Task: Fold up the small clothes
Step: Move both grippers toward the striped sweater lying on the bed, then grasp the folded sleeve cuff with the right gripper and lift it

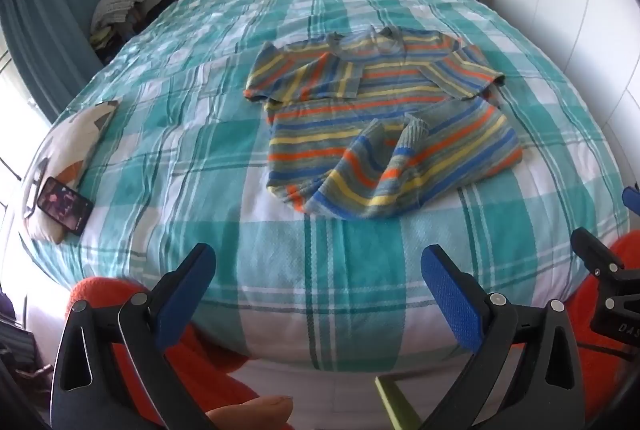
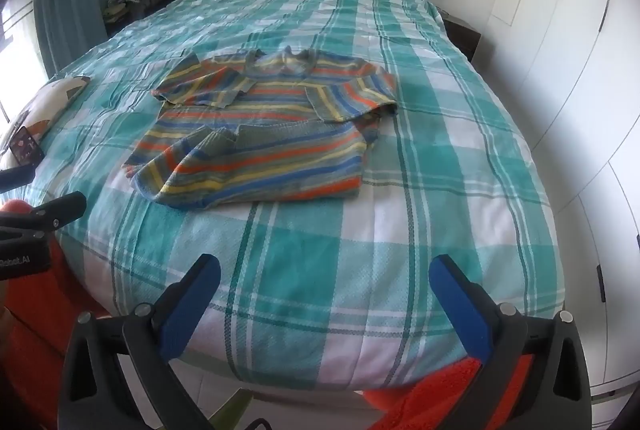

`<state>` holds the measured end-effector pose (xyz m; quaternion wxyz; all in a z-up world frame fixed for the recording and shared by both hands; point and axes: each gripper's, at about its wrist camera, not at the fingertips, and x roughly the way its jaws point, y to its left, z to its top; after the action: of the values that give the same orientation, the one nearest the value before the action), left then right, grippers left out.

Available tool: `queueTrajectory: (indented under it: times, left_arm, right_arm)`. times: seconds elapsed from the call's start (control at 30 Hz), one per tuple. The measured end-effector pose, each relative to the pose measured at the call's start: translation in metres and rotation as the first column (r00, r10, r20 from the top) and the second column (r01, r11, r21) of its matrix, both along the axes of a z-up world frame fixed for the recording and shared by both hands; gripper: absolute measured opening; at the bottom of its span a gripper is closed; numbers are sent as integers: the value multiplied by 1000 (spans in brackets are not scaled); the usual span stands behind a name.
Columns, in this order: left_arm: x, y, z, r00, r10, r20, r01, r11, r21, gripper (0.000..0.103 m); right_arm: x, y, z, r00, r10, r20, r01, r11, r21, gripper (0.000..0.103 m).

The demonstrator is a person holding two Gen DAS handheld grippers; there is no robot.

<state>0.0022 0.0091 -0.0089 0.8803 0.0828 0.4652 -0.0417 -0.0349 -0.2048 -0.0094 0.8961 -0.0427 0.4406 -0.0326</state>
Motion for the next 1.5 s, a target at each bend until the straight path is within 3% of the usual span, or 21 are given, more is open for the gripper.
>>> queueTrajectory:
  times: [1.27,1.4,1.5]
  left_arm:
    - [7,1,-17,998,10,-55,-7,999,51,103]
    - [16,9,-32,992,14,-127,-15,1000,-6,103]
    - [22,17,-49,988,38,-147,-30,998,56,103]
  right_arm:
    - [5,15,-10,998,35,-49,-33,999,36,103]
    - [8,2,-6,999,38,-27,-35,994,103,103]
    - [15,-23,2,998,52,32,-58,977,204,103]
